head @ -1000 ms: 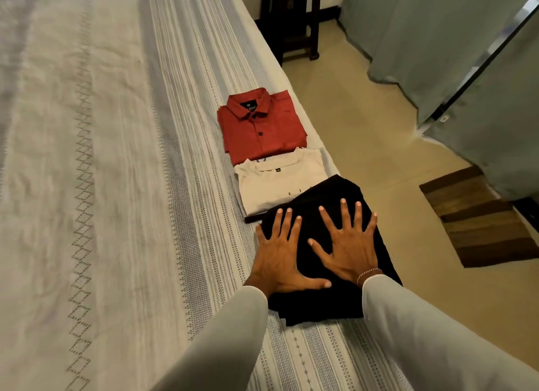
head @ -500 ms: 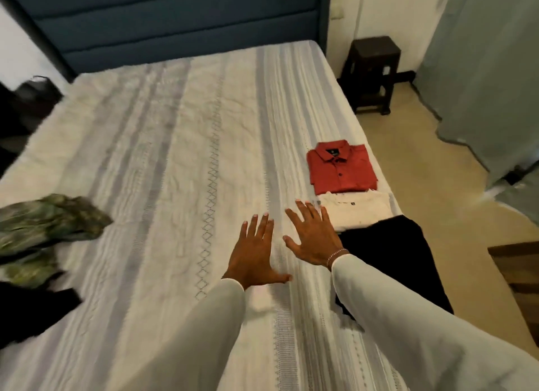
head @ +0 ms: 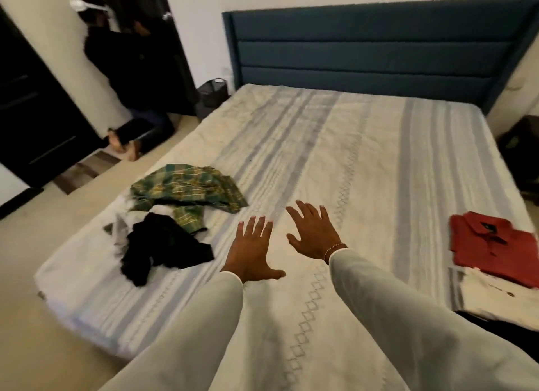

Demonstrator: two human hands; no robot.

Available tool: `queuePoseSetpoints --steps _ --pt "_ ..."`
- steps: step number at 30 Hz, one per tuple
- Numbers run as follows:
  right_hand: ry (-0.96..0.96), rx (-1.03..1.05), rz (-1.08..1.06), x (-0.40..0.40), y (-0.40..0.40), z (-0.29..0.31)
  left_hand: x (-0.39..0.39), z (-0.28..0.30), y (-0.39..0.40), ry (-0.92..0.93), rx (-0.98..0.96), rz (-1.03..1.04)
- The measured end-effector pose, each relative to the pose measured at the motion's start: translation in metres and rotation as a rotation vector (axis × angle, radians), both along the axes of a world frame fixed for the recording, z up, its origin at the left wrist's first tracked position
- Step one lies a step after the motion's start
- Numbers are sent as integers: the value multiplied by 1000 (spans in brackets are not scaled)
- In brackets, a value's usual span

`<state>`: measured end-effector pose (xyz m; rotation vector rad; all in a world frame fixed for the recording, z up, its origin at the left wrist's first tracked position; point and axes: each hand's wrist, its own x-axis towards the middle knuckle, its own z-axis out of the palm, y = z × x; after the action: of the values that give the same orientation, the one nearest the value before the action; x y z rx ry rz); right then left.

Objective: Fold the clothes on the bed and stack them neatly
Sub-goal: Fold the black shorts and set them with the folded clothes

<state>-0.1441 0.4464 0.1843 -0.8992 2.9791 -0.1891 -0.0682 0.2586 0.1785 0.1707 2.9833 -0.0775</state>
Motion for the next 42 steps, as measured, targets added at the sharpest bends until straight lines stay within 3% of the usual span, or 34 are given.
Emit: queuePoseSetpoints --steps 7,16,21,28,32,35,38,42 --pt "-75 17 125 -15 -186 -17 24 -13 -184 -76 -19 159" --pt "-323 65 268 -33 -359 -123 41 -94 -358 -285 -38 330" --pt "-519 147 335 -29 -412 -202 20 -159 -407 -417 -31 310" --pt "-557 92 305 -39 -466 -265 -3 -218 -421 -399 -7 277" --pt "-594 -261 80 -32 -471 -260 -2 -213 -417 -372 -44 261" --pt "-589 -444 -79 -32 -466 -225 -2 -202 -414 -203 -134 259" --pt "-597 -398 46 -40 -454 -178 -12 -175 -405 -50 -88 423" --pt "-469 -322 235 -56 -430 -96 -22 -133 -395 -27 21 566"
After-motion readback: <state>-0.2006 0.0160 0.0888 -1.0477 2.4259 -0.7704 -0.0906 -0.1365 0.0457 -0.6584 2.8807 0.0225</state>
